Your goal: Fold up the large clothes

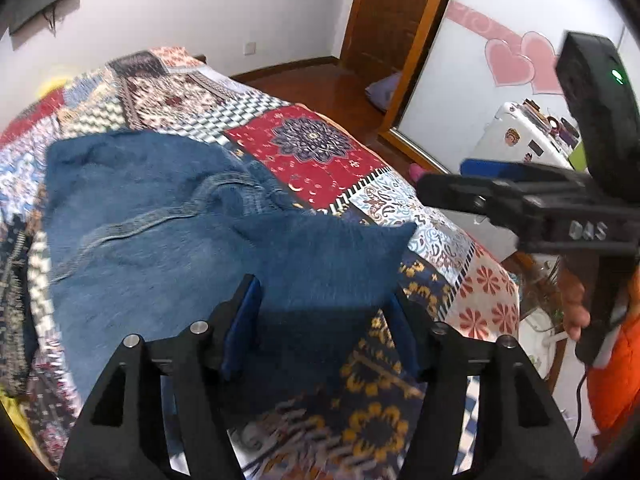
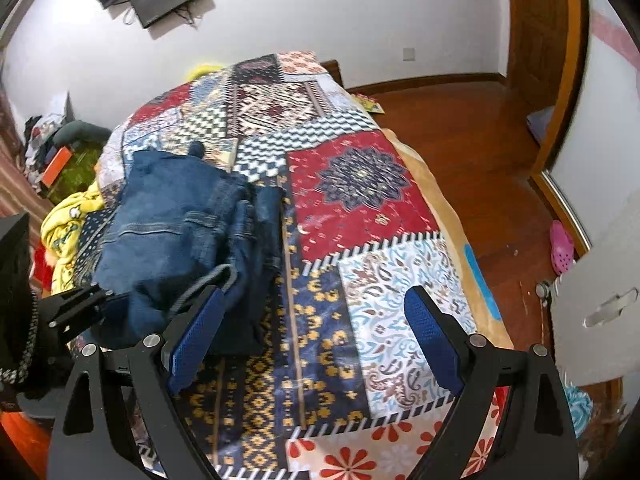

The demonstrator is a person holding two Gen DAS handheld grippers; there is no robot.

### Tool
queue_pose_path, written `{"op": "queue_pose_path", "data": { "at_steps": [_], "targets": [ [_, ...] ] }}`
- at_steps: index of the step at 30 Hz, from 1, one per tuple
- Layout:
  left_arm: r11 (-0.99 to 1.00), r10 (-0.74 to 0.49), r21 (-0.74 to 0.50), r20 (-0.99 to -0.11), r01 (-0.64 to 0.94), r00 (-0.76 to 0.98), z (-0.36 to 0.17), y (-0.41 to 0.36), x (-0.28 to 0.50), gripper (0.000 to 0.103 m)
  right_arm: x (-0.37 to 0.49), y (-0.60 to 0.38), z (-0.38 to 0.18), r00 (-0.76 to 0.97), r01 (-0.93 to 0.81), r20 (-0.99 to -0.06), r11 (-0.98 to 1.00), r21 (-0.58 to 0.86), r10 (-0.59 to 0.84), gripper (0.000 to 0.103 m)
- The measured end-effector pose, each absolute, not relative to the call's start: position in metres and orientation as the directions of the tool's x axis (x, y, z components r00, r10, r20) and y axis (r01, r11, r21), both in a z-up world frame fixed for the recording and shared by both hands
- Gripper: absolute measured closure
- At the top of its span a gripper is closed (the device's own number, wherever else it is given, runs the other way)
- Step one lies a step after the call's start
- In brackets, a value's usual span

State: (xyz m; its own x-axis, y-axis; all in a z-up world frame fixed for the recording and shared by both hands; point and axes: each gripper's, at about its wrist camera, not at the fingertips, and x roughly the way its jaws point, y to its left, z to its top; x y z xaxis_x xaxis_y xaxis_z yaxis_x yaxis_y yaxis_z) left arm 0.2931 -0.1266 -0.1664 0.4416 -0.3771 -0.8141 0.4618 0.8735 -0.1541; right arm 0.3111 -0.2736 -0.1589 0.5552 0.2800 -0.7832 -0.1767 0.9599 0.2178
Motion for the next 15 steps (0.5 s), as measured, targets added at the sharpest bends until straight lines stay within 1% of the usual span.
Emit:
{"op": "queue_pose_path", "data": {
  "at_steps": [2,3,5,6,7,9,11,15],
  "targets": [
    [0.889,-0.348,-0.119,-0.803,0.442,0.484,-0.156,-0.114,0.287,0.037,0.311,-0.265,-0.154,0.561,-0.203,-0.775,0.956,0.213,0.292,0.014],
    [0.899,-0.331,-0.103,-0.795,0.426,0.508,-0.151,-0.106,0.283,0.033,0.310,-0.259,-0.151,0.563,-0.219,-0.769,0.952,0.212,0.301,0.014],
    [0.925,-0.274,-0.047,-0.771,0.378,0.575,-0.142,-0.088,0.280,0.029,0.309,-0.247,-0.148,0.565,-0.250,-0.760,0.944,0.213,0.321,0.014],
    [0.937,-0.235,-0.010,-0.759,0.350,0.607,-0.137,-0.078,0.279,0.023,0.308,-0.239,-0.147,0.564,-0.268,-0.756,0.940,0.211,0.331,0.014],
    [0.944,-0.210,0.011,-0.753,0.330,0.624,-0.135,-0.070,0.279,0.014,0.308,-0.233,-0.147,0.560,-0.283,-0.755,0.936,0.211,0.340,0.014],
    [0.965,-0.145,0.043,-0.735,0.260,0.662,-0.134,-0.048,0.282,0.007,0.309,-0.217,-0.150,0.551,-0.318,-0.758,0.928,0.195,0.348,0.014],
    [0.978,-0.094,0.054,-0.740,0.199,0.666,-0.140,-0.031,0.286,0.007,0.311,-0.206,-0.158,0.541,-0.342,-0.764,0.922,0.182,0.351,0.014],
    [0.990,-0.014,0.077,-0.789,0.122,0.614,-0.164,-0.007,0.297,0.007,0.315,-0.198,-0.180,0.516,-0.328,-0.799,0.933,0.148,0.308,0.014]
  ]
}}
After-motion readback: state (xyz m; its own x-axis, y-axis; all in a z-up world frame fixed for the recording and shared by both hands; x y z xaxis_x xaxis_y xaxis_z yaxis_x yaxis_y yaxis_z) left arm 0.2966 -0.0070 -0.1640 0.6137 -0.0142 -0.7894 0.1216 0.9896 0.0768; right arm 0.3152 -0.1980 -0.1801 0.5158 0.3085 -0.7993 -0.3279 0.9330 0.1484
